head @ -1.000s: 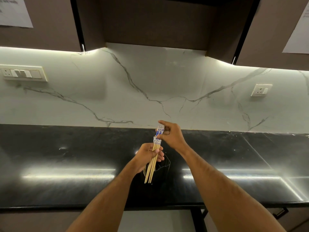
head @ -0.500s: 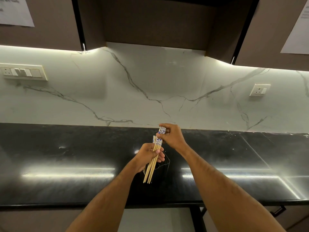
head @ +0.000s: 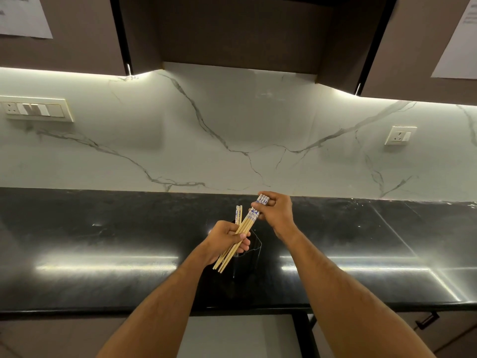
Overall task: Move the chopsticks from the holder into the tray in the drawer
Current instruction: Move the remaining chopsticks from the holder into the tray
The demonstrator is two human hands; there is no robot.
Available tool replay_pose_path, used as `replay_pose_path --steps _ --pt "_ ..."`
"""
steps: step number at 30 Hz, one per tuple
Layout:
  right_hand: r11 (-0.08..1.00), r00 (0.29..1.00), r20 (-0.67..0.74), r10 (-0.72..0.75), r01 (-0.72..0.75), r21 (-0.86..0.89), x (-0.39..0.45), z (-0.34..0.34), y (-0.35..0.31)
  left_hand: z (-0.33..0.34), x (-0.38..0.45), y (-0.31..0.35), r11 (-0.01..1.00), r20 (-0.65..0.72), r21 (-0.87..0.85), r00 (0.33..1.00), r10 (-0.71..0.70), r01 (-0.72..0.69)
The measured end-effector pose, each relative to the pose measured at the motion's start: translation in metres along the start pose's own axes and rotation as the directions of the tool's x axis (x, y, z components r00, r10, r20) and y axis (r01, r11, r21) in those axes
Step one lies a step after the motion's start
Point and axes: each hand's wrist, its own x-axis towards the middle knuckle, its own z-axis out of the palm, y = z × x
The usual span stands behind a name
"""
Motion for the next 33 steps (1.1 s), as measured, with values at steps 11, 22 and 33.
replay_pose_path --steps 11,22,33 --pt "0.994 0.997 0.032 0.069 -0.072 0.086 -0.004 -0.014 0.014 0.010 0.001 0.010 0.986 0.016 0.131 0.994 -0.106 0.103" --pt "0.397 0.781 0.617 -0.096 0.599 -0.696 -0.028 -0.015 0.015 0.029 -0.003 0.026 0.427 -0.059 0.904 0.997 0.058 0.029" --pt "0.211 0.757 0.651 -0.062 0.647 -0.732 -0.060 -0.017 0.025 0.051 -0.035 0.022 0.197 0.010 0.980 0.995 0.104 -0.031"
